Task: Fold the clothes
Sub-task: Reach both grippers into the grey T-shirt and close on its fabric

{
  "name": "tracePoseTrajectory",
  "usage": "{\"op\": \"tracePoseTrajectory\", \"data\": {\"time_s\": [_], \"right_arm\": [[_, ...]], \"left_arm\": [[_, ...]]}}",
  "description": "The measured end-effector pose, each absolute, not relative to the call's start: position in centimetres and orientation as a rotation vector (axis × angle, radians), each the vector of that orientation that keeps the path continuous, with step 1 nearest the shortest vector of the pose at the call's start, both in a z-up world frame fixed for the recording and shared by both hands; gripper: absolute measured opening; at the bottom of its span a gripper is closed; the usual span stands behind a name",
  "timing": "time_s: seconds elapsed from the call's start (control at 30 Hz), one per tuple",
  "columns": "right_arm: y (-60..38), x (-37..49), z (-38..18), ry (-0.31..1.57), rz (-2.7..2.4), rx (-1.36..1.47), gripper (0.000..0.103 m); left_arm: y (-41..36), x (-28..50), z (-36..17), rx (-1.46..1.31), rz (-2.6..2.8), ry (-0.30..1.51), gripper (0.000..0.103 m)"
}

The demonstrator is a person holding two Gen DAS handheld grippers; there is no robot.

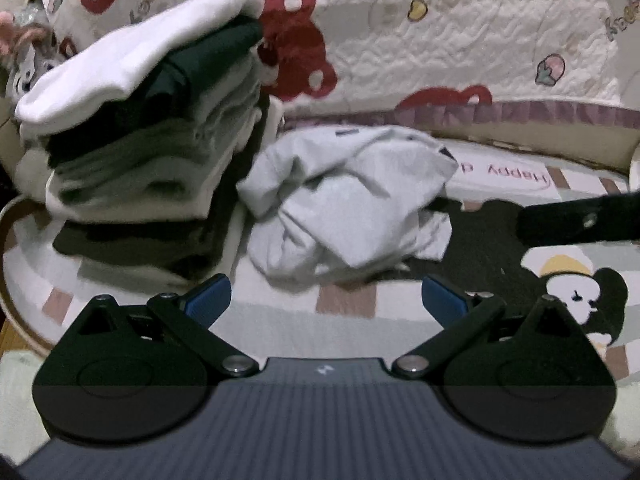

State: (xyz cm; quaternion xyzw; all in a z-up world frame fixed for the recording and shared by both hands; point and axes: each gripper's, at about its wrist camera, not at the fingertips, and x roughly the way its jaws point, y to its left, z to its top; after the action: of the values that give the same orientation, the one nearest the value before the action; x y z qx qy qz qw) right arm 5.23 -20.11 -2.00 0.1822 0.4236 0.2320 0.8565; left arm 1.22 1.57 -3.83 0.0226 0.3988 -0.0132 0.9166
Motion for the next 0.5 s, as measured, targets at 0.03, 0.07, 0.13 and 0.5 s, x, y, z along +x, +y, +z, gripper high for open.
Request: {"op": "tracePoseTrajectory", "data": {"time_s": [0.03, 0.07, 0.13, 0.5], "right_arm": [[-20.7, 5.7, -2.9, 0.902, 0.487, 0.422, 0.093], [-21.4, 6.1, -3.7, 0.915, 0.486, 0.460, 0.093], [-22.0, 7.3, -5.8, 0.937, 0.462, 0.442, 0.093], [-22.8, 15.2, -11.5, 0.964, 0.547, 0.615, 0.058]], "left_arm": [[1.8, 1.4, -3.9, 0.050, -0.031, 0.801, 0.103], [1.9, 2.0, -4.3, 0.051, -0.027, 0.802, 0.103], [2.0, 3.1, -5.1, 0.052, -0.020, 0.806, 0.103], [4.2, 9.7, -12.2, 0.035, -0.006, 0.838, 0.063]]}}
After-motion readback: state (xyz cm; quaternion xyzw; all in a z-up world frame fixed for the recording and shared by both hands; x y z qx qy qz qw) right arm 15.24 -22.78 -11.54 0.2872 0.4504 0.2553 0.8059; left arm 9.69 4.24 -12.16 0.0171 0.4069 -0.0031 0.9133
